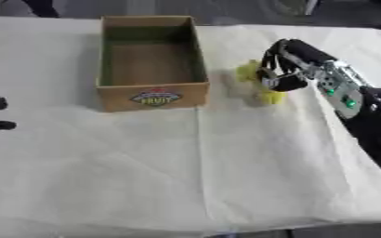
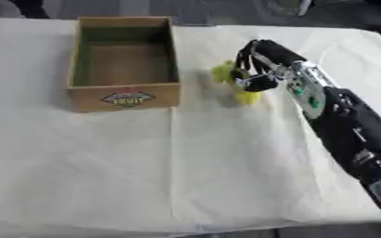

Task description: Pick up objects on the table and place them in the box.

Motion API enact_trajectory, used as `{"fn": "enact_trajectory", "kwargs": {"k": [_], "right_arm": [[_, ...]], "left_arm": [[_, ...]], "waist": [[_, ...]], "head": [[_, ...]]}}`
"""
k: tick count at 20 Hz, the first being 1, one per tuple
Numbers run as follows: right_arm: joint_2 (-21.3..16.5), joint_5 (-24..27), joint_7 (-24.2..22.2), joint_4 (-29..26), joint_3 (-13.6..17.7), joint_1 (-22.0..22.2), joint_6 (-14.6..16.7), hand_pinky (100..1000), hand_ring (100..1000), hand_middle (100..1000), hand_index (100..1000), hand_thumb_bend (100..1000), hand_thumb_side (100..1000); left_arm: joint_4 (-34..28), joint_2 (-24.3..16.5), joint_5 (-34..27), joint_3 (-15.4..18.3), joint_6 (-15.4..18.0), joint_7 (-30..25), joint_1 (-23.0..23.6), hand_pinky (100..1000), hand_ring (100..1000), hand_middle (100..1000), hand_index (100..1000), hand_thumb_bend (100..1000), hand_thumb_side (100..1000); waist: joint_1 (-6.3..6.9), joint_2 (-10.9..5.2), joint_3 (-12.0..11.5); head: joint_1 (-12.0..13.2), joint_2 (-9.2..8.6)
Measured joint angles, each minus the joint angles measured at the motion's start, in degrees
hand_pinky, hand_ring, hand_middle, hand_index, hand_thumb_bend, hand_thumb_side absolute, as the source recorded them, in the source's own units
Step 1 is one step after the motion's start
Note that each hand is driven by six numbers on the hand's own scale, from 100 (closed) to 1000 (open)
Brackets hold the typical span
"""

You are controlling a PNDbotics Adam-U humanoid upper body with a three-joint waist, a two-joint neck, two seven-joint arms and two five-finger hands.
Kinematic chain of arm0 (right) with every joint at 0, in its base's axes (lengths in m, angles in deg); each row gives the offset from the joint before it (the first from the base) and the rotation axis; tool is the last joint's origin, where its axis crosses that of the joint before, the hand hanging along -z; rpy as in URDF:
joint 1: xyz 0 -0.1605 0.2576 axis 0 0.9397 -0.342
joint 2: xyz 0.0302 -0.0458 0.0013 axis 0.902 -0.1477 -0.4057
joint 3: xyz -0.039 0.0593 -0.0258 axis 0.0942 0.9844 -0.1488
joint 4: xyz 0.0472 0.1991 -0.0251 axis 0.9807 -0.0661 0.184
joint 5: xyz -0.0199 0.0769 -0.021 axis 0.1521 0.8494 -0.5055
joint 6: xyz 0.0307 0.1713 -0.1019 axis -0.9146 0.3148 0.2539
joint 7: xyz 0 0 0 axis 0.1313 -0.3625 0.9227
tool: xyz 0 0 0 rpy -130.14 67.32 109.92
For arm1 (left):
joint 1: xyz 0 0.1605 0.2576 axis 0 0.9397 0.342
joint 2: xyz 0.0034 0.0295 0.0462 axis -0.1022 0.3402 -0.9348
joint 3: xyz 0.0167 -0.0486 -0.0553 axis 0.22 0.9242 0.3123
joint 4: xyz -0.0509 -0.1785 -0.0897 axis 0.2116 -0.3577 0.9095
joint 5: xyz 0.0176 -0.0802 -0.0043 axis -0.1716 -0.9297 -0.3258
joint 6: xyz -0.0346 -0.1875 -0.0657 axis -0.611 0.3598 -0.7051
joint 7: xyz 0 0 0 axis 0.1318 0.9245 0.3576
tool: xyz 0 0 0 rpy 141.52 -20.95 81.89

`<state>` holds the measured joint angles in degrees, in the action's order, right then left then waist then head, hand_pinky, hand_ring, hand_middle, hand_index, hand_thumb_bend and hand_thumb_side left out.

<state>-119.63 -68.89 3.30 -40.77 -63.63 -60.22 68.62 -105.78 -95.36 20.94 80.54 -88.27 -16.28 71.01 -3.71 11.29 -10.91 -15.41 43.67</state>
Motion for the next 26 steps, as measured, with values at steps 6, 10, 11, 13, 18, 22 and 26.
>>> {"fn": "enact_trajectory", "kwargs": {"k": [6, 10, 11, 13, 18, 22, 26], "right_arm": [[-0.6, 2.9, 0.3, -3.7, 0.0, 0.3, -0.3, 180, 276, 380, 532, 100, 225], [-1.2, 5.8, -0.1, -6.4, 0.0, -1.5, -0.7, 181, 278, 375, 530, 100, 208], [-1.4, 6.7, -0.3, -7.0, -0.1, -2.1, -0.8, 181, 279, 374, 530, 100, 203], [-1.7, 8.3, -0.7, -7.9, -0.3, -3.4, -1.0, 187, 284, 374, 531, 100, 200], [-1.6, 10.9, -1.9, -8.9, -1.1, -7.4, -1.0, 191, 288, 375, 532, 100, 193], [-0.9, 11.3, -2.5, -8.7, -1.7, -10.0, -0.8, 192, 288, 376, 534, 100, 192], [0.5, 11.2, -3.1, -7.1, -2.3, -12.2, -0.6, 194, 291, 376, 535, 100, 194]], "left_arm": [[0.0, 0.0, 0.0, 0.0, 0.0, 0.0, 0.0, 641, 845, 617, 703, 216, 620], [0.0, 0.0, 0.0, 0.0, 0.0, 0.1, 0.0, 641, 845, 617, 704, 216, 619], [0.0, 0.0, 0.0, 0.0, 0.1, 0.1, 0.0, 641, 845, 617, 704, 216, 619], [0.0, 0.0, 0.0, 0.0, 0.1, 0.1, 0.1, 641, 845, 617, 703, 217, 619], [0.0, 0.0, -0.1, -0.1, 0.0, -0.1, 0.1, 641, 845, 617, 703, 217, 624], [0.0, 0.0, -0.2, -0.6, 0.0, -0.4, -0.2, 641, 844, 617, 703, 220, 614], [0.0, 0.0, -0.6, -1.1, 0.0, -0.9, -1.2, 641, 844, 618, 703, 220, 612]], "waist": [[-0.03, -0.24, 0.3], [-0.14, -0.57, 0.4], [-0.18, -0.66, 0.3], [-0.27, -0.78, -0.1], [-0.60, -0.89, -2.2], [-0.97, -0.87, -5.0], [-1.30, -0.55, -7.8]], "head": [[-0.1, 0.01], [-0.1, 0.01], [-0.1, 0.01], [-0.1, 0.01], [-0.5, -0.03], [-1.3, -0.53], [-2.3, -1.08]]}}
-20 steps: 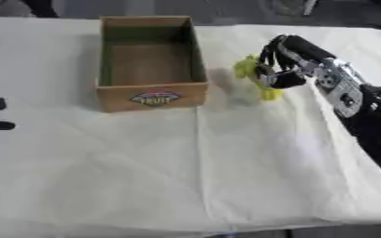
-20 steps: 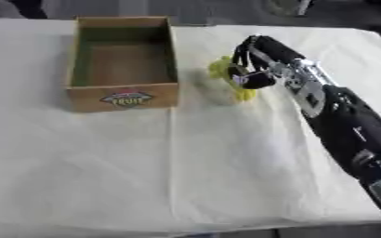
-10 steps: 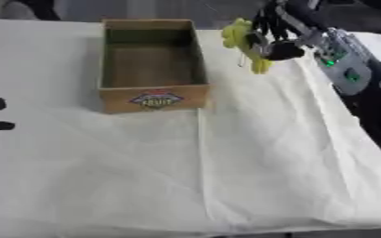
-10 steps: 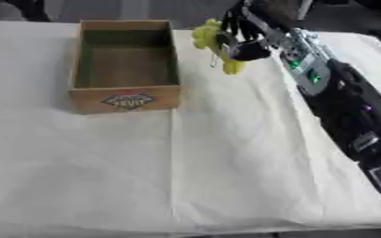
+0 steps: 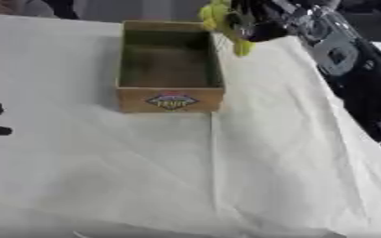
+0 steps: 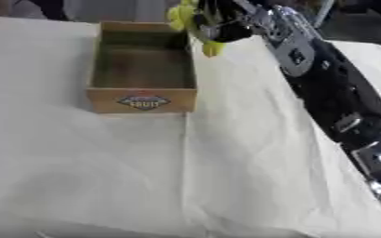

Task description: Pick up objects on the table and place them in the box.

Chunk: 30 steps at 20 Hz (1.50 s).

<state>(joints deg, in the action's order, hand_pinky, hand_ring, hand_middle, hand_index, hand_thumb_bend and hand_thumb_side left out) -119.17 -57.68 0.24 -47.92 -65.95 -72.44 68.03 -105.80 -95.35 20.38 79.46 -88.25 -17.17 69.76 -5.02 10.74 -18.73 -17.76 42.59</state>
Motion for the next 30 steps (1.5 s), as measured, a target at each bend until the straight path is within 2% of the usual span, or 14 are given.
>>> {"fn": "enact_trajectory", "kwargs": {"k": [5, 9, 11, 14, 15, 18, 21, 25, 30], "right_arm": [[1.9, -1.7, -0.5, 3.1, -0.5, -1.2, 0.4, 206, 301, 380, 541, 100, 197], [3.3, -3.8, -0.6, 6.3, -0.9, -1.3, 0.6, 314, 398, 448, 626, 100, 242], [4.0, -5.5, -0.9, 8.0, -1.1, -1.3, 0.9, 358, 441, 485, 670, 100, 265], [5.1, -8.1, -2.4, 9.8, -1.6, -1.3, 1.9, 501, 577, 600, 775, 111, 326], [5.3, -8.9, -3.2, 10.2, -1.7, -1.1, 2.3, 504, 581, 603, 777, 115, 328], [6.0, -10.3, -5.8, 10.7, -1.9, -0.8, 3.4, 559, 653, 707, 831, 171, 332], [6.1, -10.5, -7.5, 10.3, -2.2, 0.0, 4.2, 562, 660, 720, 836, 156, 321], [6.0, -7.1, -7.5, 6.2, -2.2, 1.3, 4.1, 541, 651, 702, 833, 100, 248], [3.0, 5.3, -4.8, -3.5, -1.6, 4.6, 0.7, 523, 646, 687, 830, 100, 141]], "left_arm": [[-0.3, 0.1, -0.3, -0.7, 0.0, -0.7, -1.0, 641, 844, 618, 703, 218, 609], [-0.5, 0.5, -0.5, -1.1, -0.1, -1.2, -1.4, 641, 845, 618, 703, 218, 609], [-0.7, 0.5, -0.5, -1.1, -0.1, -1.3, -1.4, 641, 845, 618, 703, 218, 610], [-0.7, 0.5, -0.5, -1.4, -0.2, -1.5, -1.5, 642, 845, 618, 703, 219, 610], [-0.7, 0.5, -0.5, -1.4, -0.2, -1.5, -1.5, 642, 845, 618, 703, 219, 610], [-0.7, 0.5, -0.5, -1.4, -0.2, -1.6, -1.5, 642, 845, 618, 703, 222, 610], [-0.7, 0.5, -0.5, -1.4, -0.2, -1.6, -1.5, 642, 845, 618, 702, 224, 611], [-0.7, 0.5, -0.5, -1.3, -0.2, -1.5, -1.2, 642, 845, 618, 702, 228, 613], [-0.3, 0.5, -0.5, -0.7, -0.1, -1.0, -0.2, 642, 845, 618, 702, 230, 615]], "waist": [[0.01, 0.80, -3.4], [0.30, 1.22, -4.8], [0.36, 1.37, -4.9], [0.38, 1.41, -4.8], [0.40, 1.42, -4.6], [0.58, 1.41, -3.8], [0.66, 1.31, -2.9], [0.66, 0.84, -0.6], [0.79, -0.04, 3.3]], "head": [[-1.4, -0.85], [-2.3, -1.19], [-2.6, -1.36], [-2.7, -1.38], [-2.7, -1.38], [-2.7, -1.38], [-2.6, -1.38], [-1.6, -1.37], [0.5, -1.31]]}}
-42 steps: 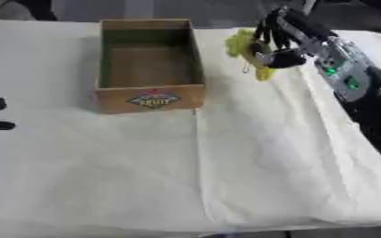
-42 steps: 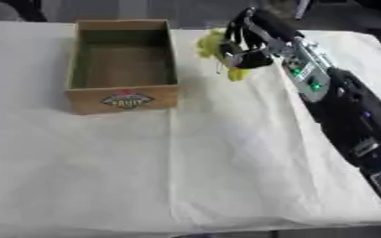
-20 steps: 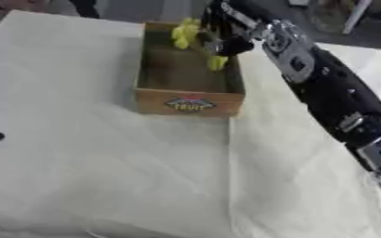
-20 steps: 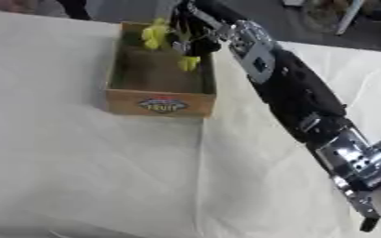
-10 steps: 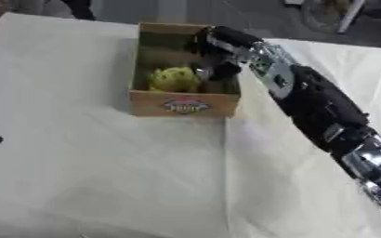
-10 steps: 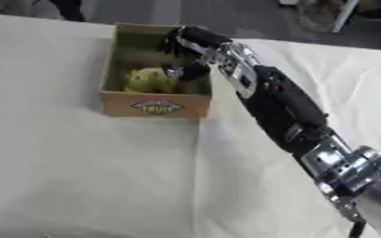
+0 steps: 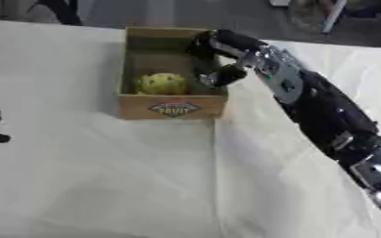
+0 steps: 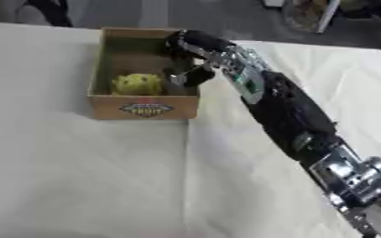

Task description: Pick up objects on the table and place them in the box.

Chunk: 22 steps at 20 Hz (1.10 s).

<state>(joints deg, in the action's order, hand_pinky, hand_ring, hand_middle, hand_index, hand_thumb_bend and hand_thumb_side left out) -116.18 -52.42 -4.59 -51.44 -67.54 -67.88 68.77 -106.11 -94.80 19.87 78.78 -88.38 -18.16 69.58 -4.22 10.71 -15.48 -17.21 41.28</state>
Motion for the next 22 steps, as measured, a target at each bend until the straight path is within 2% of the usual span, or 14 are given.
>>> {"fn": "enact_trajectory", "kwargs": {"k": [5, 9, 15, 22], "right_arm": [[-3.8, 12.6, 3.6, -11.3, 2.3, 6.6, -4.4, 510, 670, 666, 815, 100, 100], [-6.1, 19.2, 6.7, -19.0, 5.2, 13.5, -7.4, 510, 702, 667, 813, 100, 100], [-6.5, 22.6, 11.2, -24.7, 9.7, 22.8, -10.0, 534, 757, 689, 814, 100, 100], [-4.5, 22.6, 14.2, -26.8, 13.0, 29.0, -10.6, 532, 743, 683, 813, 100, 100]], "left_arm": [[0.3, 0.0, 0.2, 0.8, 0.0, 0.8, 1.1, 642, 846, 618, 701, 232, 621], [0.4, 0.0, 0.6, 1.4, 0.1, 1.4, 1.6, 642, 846, 618, 701, 232, 622], [0.7, 0.0, 0.7, 2.1, 0.2, 2.2, 2.0, 642, 846, 618, 701, 231, 623], [0.7, 0.0, 1.1, 2.5, 0.2, 2.8, 2.3, 642, 846, 618, 701, 230, 628]], "waist": [[0.13, -0.25, 3.6], [0.25, -0.26, 5.9], [0.58, -0.18, 8.4], [0.85, 0.12, 10.1]], "head": [[2.5, 0.41], [4.0, 0.45], [5.7, 0.92], [6.6, 1.42]]}}
